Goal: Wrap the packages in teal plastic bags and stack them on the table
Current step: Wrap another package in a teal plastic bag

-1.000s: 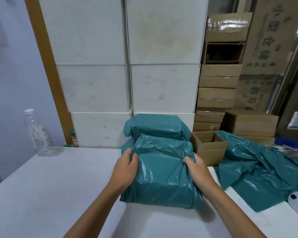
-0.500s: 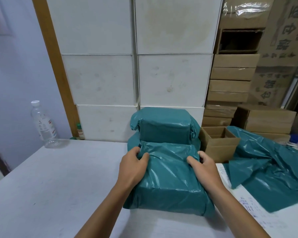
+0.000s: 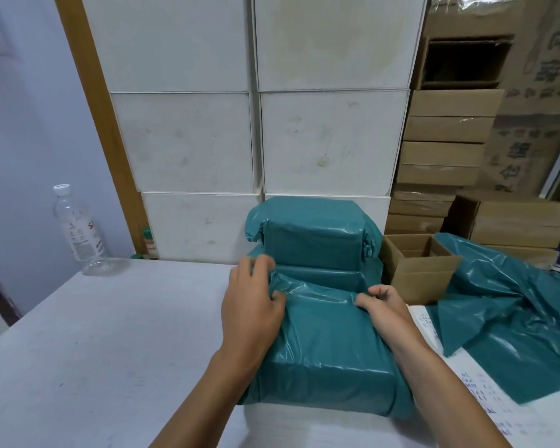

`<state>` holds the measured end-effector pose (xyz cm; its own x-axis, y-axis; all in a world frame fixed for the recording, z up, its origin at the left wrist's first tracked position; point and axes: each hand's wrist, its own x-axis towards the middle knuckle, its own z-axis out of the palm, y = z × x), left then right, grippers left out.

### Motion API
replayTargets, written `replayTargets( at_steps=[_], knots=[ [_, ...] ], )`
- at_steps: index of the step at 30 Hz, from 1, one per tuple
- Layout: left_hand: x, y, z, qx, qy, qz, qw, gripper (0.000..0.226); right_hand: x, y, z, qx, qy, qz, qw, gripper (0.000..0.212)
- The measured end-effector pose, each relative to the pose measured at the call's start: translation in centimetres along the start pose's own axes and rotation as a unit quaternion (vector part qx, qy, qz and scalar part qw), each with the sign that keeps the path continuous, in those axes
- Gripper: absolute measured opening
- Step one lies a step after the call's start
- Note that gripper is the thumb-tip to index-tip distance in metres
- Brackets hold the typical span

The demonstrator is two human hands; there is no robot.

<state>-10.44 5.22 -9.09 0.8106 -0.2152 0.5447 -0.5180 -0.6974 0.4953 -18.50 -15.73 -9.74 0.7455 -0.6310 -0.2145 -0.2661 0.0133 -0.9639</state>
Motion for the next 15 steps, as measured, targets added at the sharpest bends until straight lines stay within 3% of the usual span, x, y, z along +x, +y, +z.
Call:
replayTargets(
  at_steps=[2,3,4,6,9,10,12,13,15],
  knots=[
    [0.4,0.2,-0.2,0.038,0.006,0.146,0.988,0.052,-0.1,-0.3,0.0,0.005,-0.007,-0.010,1.000,0.039],
    [0.6,0.2,-0.3,0.020,-0.038,0.193,0.980,0.050,-0.1,-0.3,-0.1,0.004,-0.010,-0.014,1.000,0.040],
    [0.6,0.2,-0.4,-0.011,-0.105,0.194,0.975,0.044,-0.1,-0.4,-0.1,-0.004,-0.011,-0.017,1.000,0.041],
    [0.2,-0.1,-0.8,-0.079,-0.224,0.100,0.966,0.032,-0.4,-0.5,-0.2,-0.025,-0.020,-0.028,0.999,0.039],
    [0.1,-0.4,-0.9,-0.099,-0.258,0.057,0.959,0.037,-0.7,-0.4,-0.5,-0.127,0.008,-0.092,0.988,0.028],
    [0.1,-0.4,-0.9,-0.085,-0.265,0.064,0.958,0.041,-1.0,-0.6,-0.6,-0.220,0.041,-0.138,0.965,0.025],
    [0.4,-0.2,-0.9,-0.048,-0.286,0.071,0.954,0.045,-2.1,-1.1,-0.3,-0.399,0.114,-0.252,0.874,0.018],
    [0.5,-0.2,-0.9,-0.034,-0.293,0.072,0.953,0.046,-2.7,-1.6,0.1,-0.429,0.117,-0.308,0.841,0.015],
    [0.6,-0.3,-0.8,-0.013,-0.297,0.082,0.951,0.047,-3.4,-1.9,0.9,-0.428,0.034,-0.362,0.828,0.020]
  ],
)
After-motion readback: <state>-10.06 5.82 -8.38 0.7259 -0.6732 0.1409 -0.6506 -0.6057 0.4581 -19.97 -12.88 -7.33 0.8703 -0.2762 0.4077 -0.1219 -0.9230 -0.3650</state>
